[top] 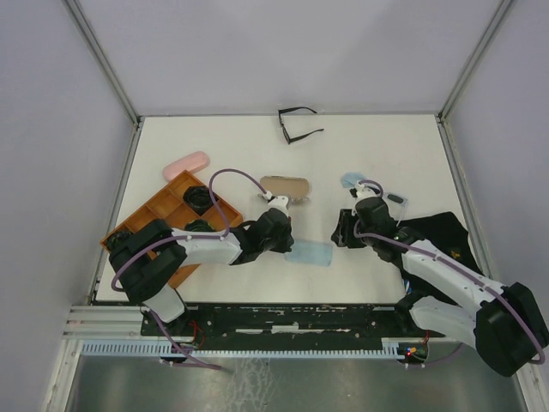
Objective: Organize the sunglasses
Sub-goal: Pick up the glasses cleaning cloth from the center of the board.
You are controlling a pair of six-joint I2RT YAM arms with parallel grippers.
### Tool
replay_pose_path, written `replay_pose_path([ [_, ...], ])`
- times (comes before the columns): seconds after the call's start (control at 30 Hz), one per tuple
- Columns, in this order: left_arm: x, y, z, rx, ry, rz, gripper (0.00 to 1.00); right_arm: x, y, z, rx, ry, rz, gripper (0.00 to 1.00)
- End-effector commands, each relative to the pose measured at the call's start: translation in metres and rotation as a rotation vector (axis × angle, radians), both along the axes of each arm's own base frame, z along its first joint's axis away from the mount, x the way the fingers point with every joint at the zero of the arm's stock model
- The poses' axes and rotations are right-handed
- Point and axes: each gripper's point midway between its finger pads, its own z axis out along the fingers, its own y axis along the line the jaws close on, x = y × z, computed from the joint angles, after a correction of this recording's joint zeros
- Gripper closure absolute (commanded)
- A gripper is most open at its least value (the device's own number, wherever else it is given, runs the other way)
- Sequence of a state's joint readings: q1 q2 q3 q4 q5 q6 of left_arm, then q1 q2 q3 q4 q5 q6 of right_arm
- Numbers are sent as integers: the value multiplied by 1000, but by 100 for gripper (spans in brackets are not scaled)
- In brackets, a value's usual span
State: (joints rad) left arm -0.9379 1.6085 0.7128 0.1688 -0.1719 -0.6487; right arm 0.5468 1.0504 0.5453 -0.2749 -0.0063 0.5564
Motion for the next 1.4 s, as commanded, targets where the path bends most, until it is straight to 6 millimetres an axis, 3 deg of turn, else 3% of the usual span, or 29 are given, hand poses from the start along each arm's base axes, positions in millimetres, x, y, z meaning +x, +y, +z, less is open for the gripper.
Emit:
replay_pose_path([
  [0.0,8,-1,2,-16,-37,-9,97,10,14,3,48,-6,15,52],
  [0.37,10,5,-11,21,-25,-6,97,13,28,-28,37,101,49,53],
  [0.83,8,8,-16,30,-19,-8,97,28,28,-39,-10,105,36,52],
  [1.37,6,11,-16,29,-19,-5,97,10,24,-60,-73,252,62,58],
])
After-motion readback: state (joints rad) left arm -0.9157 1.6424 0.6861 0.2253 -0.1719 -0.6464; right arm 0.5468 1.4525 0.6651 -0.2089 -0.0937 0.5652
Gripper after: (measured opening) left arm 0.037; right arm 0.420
